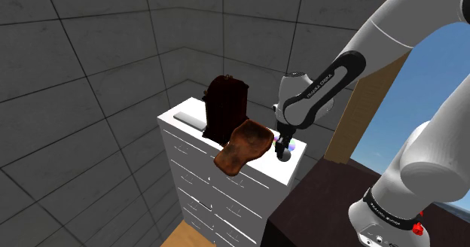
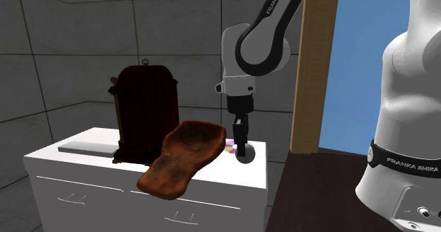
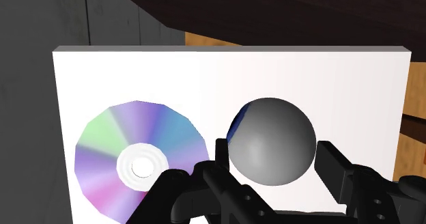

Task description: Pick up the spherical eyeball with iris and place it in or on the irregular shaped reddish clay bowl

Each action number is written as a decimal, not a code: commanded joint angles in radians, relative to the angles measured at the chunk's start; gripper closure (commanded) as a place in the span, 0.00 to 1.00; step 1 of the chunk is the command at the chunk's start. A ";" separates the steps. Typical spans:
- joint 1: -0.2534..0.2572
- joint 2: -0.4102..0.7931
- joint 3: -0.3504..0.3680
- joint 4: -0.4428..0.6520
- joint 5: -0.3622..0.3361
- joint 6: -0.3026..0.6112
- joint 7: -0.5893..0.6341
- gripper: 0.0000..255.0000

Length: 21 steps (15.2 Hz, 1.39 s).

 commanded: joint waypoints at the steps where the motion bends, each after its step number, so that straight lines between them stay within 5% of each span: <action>1: 0.000 0.000 0.000 0.000 0.000 0.000 0.000 1.00; 21: -0.004 -0.251 -0.002 0.046 -0.013 -0.297 0.015 1.00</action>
